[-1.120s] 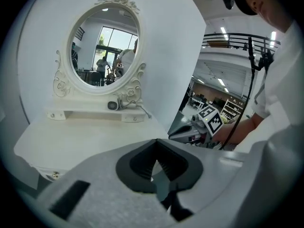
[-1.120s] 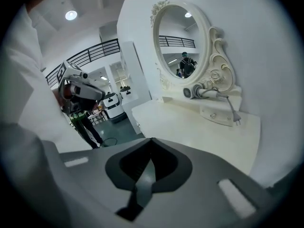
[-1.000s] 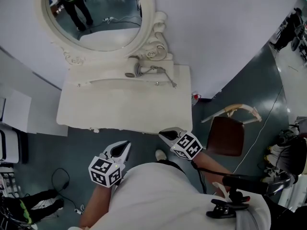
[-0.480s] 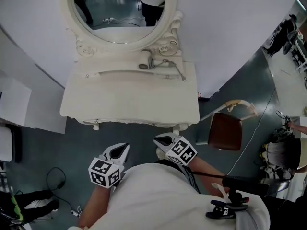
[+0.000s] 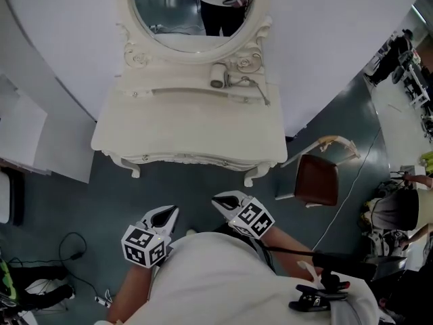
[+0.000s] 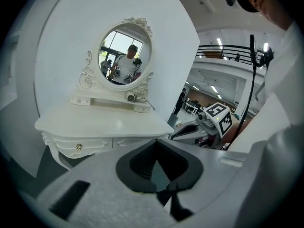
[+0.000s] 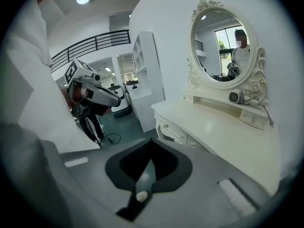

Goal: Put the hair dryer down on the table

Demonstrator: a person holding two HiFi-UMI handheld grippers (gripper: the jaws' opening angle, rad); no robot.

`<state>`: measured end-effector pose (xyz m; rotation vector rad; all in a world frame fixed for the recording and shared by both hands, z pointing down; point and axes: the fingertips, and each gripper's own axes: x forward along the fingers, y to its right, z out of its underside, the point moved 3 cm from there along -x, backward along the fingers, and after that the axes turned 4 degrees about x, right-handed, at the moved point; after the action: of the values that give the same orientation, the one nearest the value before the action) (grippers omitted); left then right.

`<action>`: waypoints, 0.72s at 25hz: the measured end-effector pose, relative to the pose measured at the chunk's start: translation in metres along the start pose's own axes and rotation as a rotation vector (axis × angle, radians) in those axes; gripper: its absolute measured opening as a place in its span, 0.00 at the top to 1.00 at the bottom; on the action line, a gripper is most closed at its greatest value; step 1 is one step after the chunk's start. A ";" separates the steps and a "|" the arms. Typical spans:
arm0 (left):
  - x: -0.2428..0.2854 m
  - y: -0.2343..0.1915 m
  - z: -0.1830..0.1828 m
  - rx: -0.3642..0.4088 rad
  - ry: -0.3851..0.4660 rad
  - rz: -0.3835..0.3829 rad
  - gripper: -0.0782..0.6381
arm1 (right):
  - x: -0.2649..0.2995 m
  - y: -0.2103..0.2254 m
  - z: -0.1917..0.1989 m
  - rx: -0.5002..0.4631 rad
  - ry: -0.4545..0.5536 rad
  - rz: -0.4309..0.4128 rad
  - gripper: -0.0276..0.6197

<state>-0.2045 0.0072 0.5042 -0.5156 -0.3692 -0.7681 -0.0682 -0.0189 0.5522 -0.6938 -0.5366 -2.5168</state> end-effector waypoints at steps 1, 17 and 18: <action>-0.006 -0.001 0.005 0.000 -0.001 0.005 0.89 | 0.001 -0.008 0.001 -0.002 0.001 0.004 0.96; -0.046 0.008 0.045 0.079 -0.025 0.086 0.89 | 0.004 -0.080 0.020 0.013 -0.005 0.064 0.96; -0.047 0.008 0.046 0.081 -0.026 0.092 0.89 | 0.004 -0.082 0.019 0.014 -0.002 0.069 0.96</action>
<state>-0.2358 0.0647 0.5157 -0.4635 -0.3965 -0.6552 -0.1078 0.0557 0.5500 -0.6982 -0.5217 -2.4462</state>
